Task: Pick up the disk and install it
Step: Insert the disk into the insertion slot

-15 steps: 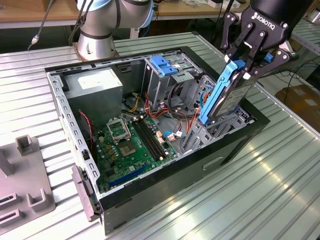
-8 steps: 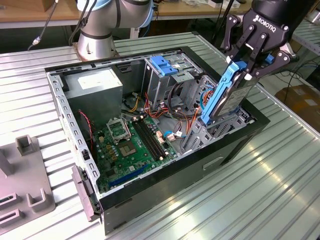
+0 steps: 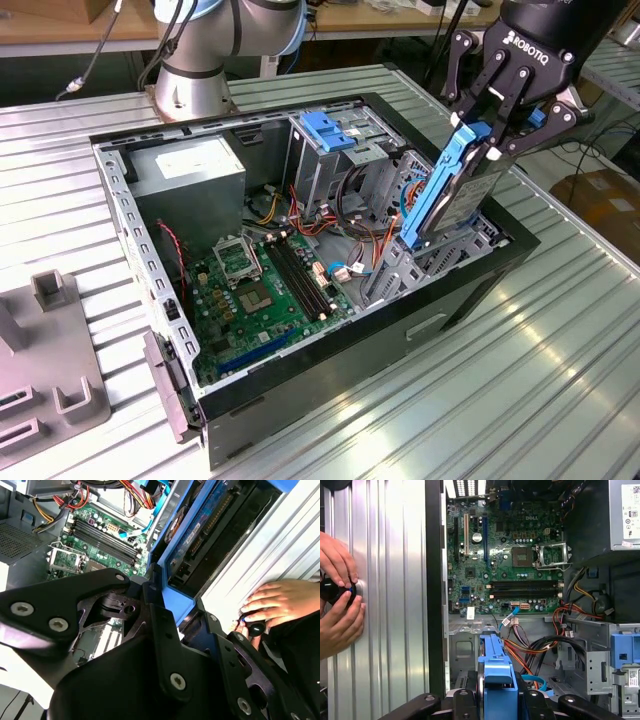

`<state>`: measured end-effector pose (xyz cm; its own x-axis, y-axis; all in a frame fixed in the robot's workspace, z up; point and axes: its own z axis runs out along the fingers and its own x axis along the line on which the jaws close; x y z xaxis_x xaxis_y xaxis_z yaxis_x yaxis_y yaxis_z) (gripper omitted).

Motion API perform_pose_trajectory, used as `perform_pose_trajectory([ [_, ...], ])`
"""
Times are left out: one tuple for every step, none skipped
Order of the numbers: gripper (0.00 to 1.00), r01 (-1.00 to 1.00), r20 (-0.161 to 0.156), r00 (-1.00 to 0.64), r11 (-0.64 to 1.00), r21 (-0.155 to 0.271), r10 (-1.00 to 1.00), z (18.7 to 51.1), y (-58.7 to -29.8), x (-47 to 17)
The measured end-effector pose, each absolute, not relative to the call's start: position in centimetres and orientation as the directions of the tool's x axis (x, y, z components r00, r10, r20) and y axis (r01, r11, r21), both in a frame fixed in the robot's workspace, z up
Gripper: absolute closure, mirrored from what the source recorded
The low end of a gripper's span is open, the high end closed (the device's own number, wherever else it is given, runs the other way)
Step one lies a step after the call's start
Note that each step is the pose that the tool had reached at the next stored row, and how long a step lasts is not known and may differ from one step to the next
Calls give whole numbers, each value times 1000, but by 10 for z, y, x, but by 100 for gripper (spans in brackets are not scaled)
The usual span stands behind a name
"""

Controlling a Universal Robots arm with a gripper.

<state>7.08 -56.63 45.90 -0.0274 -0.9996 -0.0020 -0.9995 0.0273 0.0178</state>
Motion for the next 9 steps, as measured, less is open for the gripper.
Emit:
perform_pose_trajectory([
  [63,-999,-2,-27,27,18,-1000,459,-566,71],
  [63,-999,-2,-27,27,18,-1000,459,-566,71],
  [63,-999,-2,-27,27,18,-1000,459,-565,71],
  [63,-999,-2,-27,27,18,-1000,459,-565,71],
  [63,-999,-2,-27,27,18,-1000,459,-564,71],
  [63,-999,-2,-27,27,18,-1000,459,-564,71],
  [63,-999,-2,-27,27,18,-1000,459,-564,71],
  [63,-999,-2,-27,27,18,-1000,459,-564,71],
  [63,-999,-2,-27,27,18,-1000,459,-564,71],
])
